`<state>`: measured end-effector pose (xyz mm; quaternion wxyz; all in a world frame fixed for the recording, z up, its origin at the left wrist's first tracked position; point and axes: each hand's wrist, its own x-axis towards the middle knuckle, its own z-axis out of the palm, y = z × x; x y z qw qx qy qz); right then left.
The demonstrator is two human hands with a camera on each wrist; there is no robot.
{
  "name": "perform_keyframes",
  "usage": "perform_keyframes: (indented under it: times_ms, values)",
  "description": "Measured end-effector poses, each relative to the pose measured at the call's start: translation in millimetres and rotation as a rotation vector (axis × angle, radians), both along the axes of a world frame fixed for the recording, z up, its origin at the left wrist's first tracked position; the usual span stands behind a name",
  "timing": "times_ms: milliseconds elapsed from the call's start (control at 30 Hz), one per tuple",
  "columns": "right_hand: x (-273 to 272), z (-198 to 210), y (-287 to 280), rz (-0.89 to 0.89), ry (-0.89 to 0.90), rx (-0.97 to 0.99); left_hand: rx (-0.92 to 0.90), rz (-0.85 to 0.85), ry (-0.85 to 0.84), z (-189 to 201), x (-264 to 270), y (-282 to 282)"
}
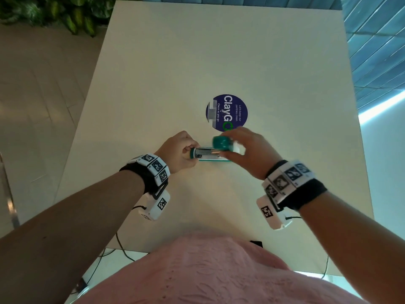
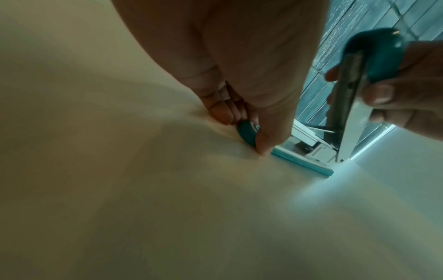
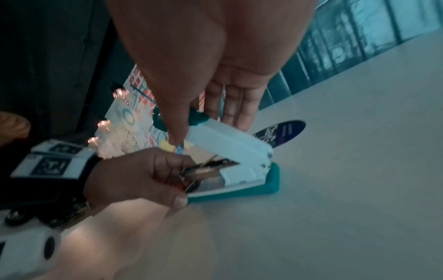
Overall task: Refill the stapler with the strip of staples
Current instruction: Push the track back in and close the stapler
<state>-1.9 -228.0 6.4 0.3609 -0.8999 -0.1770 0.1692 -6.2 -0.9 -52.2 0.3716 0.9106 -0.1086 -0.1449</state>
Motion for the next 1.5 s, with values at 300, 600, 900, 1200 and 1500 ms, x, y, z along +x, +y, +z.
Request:
perform_keyframes:
  times_ms: [300,600,900,1200,1500]
  values:
    - [0,-33,39,0.167,-0.110,-0.295,-0.050,0.062,-0.006,-4,-1,2]
    - [1,-33,45,0.176,-0.106,-0.370,-0.026,0.047,0.007,-5,1,3]
    - [8,-27,47,0.226,-0.035,-0.443,0.001,0.028,-0.032,-9,0,3]
    - [8,-30,36,0.155,0.025,-0.422,-0.022,0.017,-0.025,-5,-1,3]
    - [10,-26,26,0.138,0.060,-0.414,0.064,0.005,0.022,1,-11,9]
